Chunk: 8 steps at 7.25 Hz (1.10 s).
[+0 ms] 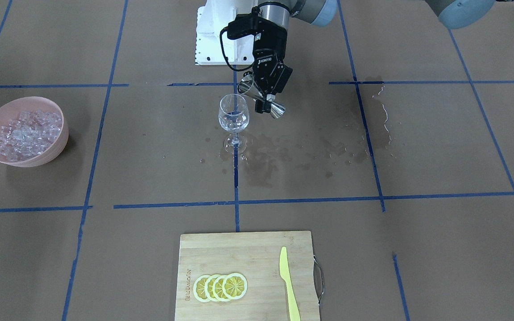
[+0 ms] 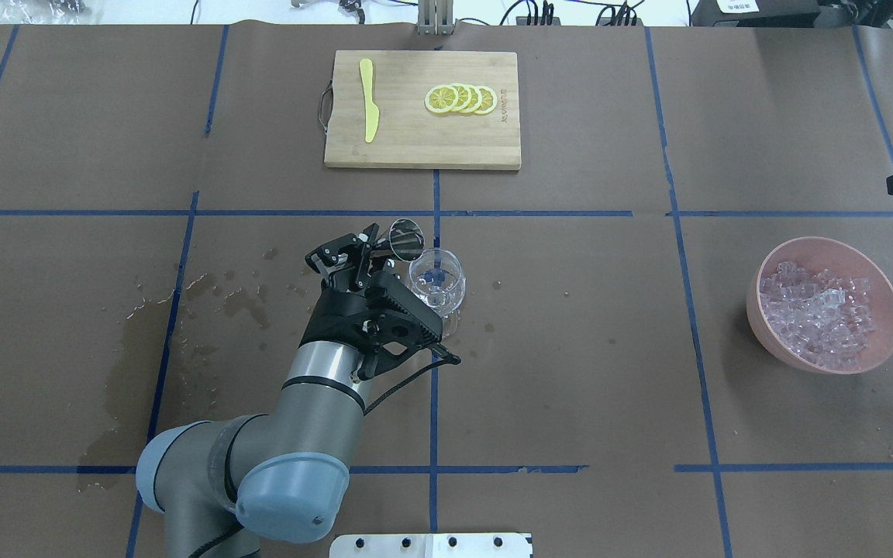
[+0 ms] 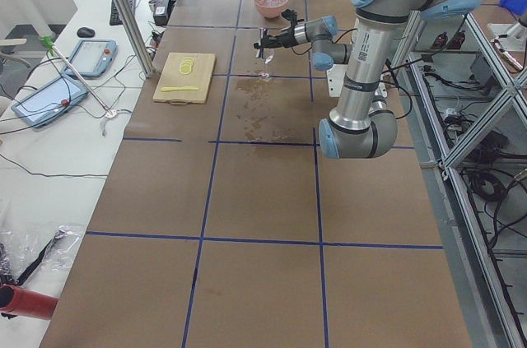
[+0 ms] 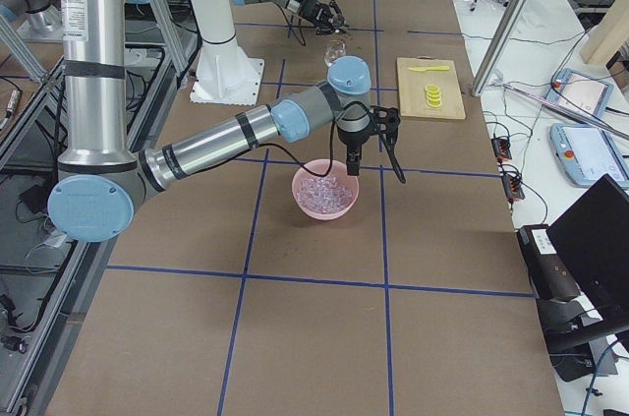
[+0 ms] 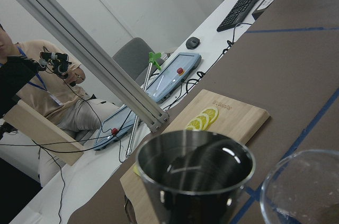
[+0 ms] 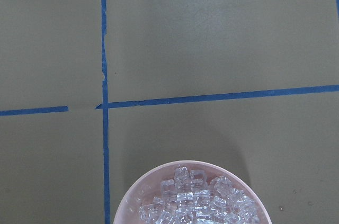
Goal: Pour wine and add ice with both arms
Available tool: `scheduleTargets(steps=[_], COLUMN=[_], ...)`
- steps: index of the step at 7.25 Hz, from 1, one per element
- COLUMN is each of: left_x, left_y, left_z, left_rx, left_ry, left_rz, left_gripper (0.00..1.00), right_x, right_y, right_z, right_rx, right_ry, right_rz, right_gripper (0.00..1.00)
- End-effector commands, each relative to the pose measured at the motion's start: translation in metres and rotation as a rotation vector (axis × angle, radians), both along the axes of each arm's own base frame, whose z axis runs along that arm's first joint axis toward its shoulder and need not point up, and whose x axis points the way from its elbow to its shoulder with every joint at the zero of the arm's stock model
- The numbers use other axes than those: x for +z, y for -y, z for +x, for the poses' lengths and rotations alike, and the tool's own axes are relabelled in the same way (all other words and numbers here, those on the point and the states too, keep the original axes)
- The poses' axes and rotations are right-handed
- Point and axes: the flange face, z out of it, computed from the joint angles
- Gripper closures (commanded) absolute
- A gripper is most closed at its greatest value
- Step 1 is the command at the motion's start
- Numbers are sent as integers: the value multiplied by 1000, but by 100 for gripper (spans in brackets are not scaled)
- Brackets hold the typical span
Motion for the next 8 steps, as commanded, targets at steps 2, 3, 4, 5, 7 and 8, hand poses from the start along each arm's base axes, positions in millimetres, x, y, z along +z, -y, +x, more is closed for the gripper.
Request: scheduleTargets(steps=[2, 3, 4, 5, 7, 8], left_x=[-1, -3, -3, -7, -14, -15], left_y=[12, 11, 12, 14, 15, 15], left_z=[-6, -7, -8, -12, -18, -19], left_rx=[-9, -5, 0, -5, 1, -11], left_ry=[155, 170, 200, 238, 295, 342], left_rz=[45, 52, 64, 84, 114, 126], left_gripper=[100, 100, 100, 100, 100, 100], right_x=[-2, -2, -1, -5, -6, -6], right_y=[-1, -2, -4, -8, -9, -9], right_z=[0, 1, 2, 4, 3, 3], right_rx=[2, 7, 9, 13, 17, 17], right_ry=[1, -8, -11, -16, -15, -15], right_rz=[3, 6, 5, 16, 13, 13], right_gripper=[0, 0, 0, 0, 0, 0])
